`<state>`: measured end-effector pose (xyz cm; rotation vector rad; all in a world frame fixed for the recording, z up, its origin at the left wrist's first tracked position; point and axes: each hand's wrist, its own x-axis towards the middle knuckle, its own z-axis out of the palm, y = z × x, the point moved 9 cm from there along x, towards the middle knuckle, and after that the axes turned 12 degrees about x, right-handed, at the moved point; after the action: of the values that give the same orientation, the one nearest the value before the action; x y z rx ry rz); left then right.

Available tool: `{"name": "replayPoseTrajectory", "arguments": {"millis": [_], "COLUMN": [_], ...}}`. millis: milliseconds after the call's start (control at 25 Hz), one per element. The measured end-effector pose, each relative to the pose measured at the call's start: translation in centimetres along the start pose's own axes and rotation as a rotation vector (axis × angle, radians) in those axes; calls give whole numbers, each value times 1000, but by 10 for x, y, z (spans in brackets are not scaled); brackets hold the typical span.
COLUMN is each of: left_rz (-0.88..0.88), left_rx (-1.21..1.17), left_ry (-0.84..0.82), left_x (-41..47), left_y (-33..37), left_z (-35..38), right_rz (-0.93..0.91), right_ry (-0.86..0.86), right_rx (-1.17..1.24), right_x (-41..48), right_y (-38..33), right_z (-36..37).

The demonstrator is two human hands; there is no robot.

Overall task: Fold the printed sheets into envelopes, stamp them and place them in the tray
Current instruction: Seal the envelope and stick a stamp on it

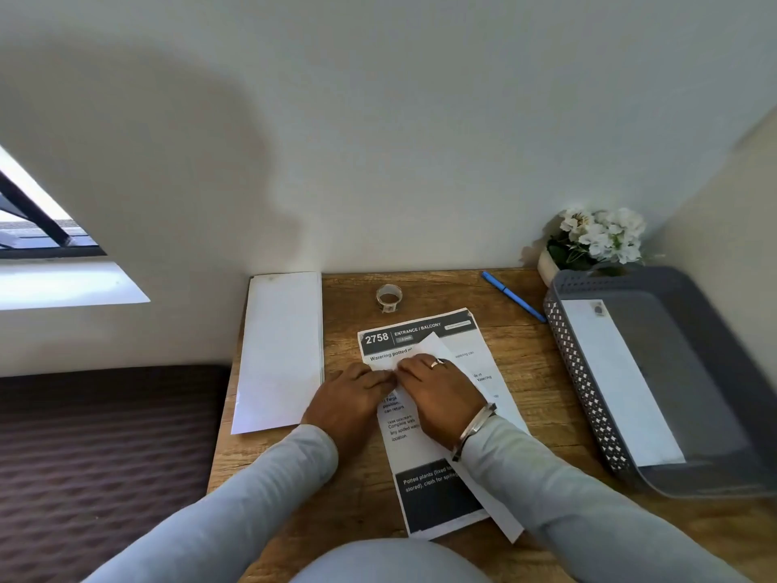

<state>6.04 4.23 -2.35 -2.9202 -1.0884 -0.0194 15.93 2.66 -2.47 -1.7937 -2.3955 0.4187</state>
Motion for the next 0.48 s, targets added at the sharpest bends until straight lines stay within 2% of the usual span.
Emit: {"name": "replayPoseTrajectory", "arguments": {"millis": [280,480], "left_rz": [-20,-27], "left_rx": [-24,-2], "left_ry": [-49,-51], "left_x": [-4,-4], "left_y": [-3,-2], "left_z": [6,5], "right_rz": [198,53], "right_ry": [-7,-71], "right_rx": [-57,-20], "right_x": [10,8], "right_y": [51,0], "right_z": [-31,-8]}}
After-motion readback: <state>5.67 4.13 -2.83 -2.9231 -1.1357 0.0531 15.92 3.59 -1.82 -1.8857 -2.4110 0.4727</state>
